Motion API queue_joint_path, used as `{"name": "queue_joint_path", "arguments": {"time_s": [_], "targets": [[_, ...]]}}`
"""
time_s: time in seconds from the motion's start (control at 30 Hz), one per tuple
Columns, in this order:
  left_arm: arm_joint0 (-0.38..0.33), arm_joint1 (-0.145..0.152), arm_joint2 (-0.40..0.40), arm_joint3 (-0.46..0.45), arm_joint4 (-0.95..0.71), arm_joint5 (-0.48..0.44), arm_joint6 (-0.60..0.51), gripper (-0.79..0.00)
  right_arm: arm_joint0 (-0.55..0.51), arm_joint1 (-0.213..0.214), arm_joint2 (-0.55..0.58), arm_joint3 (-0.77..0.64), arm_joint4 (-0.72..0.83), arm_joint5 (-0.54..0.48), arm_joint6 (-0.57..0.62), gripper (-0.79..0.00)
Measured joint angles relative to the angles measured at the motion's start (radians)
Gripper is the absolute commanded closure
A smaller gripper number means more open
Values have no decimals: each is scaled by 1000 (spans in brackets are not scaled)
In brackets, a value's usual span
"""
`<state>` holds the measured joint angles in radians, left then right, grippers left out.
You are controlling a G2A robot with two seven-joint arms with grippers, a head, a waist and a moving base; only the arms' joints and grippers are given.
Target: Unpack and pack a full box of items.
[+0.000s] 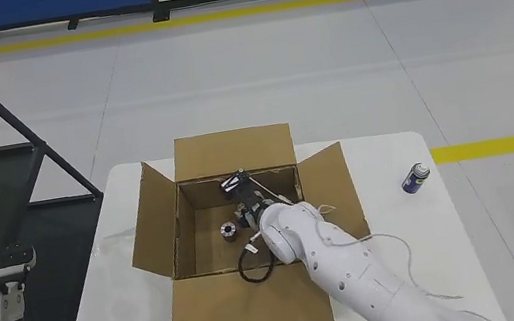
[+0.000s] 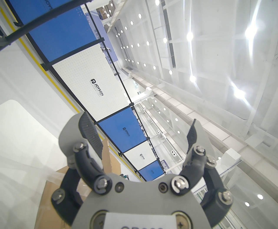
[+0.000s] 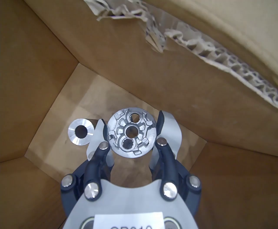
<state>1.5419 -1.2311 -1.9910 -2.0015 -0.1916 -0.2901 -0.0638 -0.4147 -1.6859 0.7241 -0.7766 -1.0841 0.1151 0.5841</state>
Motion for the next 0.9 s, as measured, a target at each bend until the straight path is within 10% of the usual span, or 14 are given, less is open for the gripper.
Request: {"name": "queue_joint_path", "arguments": {"time_s": [0.17,0.23,0.27,0.57,0.9], "targets": [[0,0,0,0,0,0,0,-785,13,-16,2,64,15,-8,-30,-385],[0,0,0,0,0,0,0,-785,16,-21,5,81,18,-11,-41,-751],[0,0,0,0,0,0,0,-785,16,-23,5,85,18,-11,-45,-785],[0,0,0,0,0,0,0,-785,-37,-20,11,8,-44,19,-75,-785],[0,0,0,0,0,0,0,-785,-282,60,100,-433,-282,74,-73,-785]]}}
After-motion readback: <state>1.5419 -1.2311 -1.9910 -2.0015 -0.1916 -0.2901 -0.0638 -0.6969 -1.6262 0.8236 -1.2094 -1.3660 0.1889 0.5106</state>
